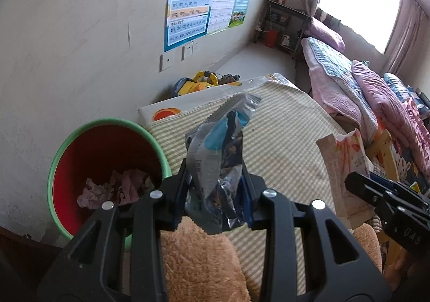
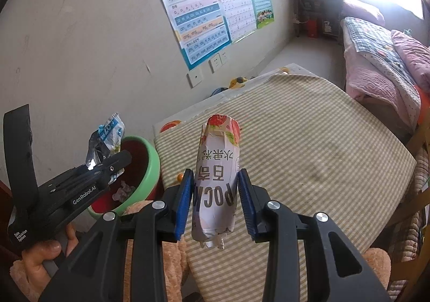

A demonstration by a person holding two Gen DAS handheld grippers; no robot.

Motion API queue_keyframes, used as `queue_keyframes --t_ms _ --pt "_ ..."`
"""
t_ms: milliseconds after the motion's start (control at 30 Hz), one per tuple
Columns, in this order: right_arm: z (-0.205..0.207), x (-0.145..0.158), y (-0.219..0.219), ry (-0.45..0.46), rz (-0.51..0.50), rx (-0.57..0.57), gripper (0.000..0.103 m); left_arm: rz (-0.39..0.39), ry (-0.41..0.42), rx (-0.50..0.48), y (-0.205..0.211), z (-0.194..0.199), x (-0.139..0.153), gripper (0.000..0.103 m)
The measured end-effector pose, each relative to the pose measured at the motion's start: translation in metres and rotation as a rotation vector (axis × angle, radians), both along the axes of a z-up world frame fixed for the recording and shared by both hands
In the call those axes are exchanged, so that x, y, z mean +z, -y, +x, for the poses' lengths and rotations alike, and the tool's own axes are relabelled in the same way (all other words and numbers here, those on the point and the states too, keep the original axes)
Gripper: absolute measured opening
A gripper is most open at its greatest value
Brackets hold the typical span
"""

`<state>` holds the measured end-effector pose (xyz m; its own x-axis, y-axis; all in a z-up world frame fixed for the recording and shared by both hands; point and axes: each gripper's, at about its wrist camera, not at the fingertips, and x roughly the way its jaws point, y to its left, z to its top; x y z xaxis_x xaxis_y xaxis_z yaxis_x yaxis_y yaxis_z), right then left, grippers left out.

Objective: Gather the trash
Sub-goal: 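Carry the blue-silver wrapper and white drink pouch over the red bin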

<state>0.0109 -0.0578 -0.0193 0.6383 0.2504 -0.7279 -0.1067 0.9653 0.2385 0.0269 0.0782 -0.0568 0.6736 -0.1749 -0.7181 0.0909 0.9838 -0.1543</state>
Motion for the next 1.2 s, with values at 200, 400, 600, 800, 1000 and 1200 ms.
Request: queue_keyframes --t_ms 200,400,600,800,1000,1200 --pt "0.001 -0.002 -0.011 -0.003 -0.011 0.022 0.033 -0.004 -0.007 0.015 -0.009 0.001 -0.003 0.033" --pt "0.003 -0.003 -0.015 -0.010 -0.001 0.035 0.033 0.009 -0.012 0.057 -0.021 0.004 -0.006 0.033" --pt "0.006 -0.005 -0.022 -0.012 -0.004 0.055 0.033 0.016 -0.023 0.095 -0.037 0.005 -0.011 0.033" --pt "0.010 -0.004 -0.038 -0.010 -0.006 0.094 0.033 0.011 -0.025 0.121 -0.048 0.004 -0.014 0.033" --pt "0.013 -0.004 -0.057 -0.008 -0.016 0.135 0.033 0.008 -0.032 0.149 -0.062 0.003 -0.018 0.033" --pt "0.017 -0.007 -0.073 -0.015 -0.019 0.167 0.033 0.010 -0.040 0.185 -0.078 0.002 -0.022 0.033"
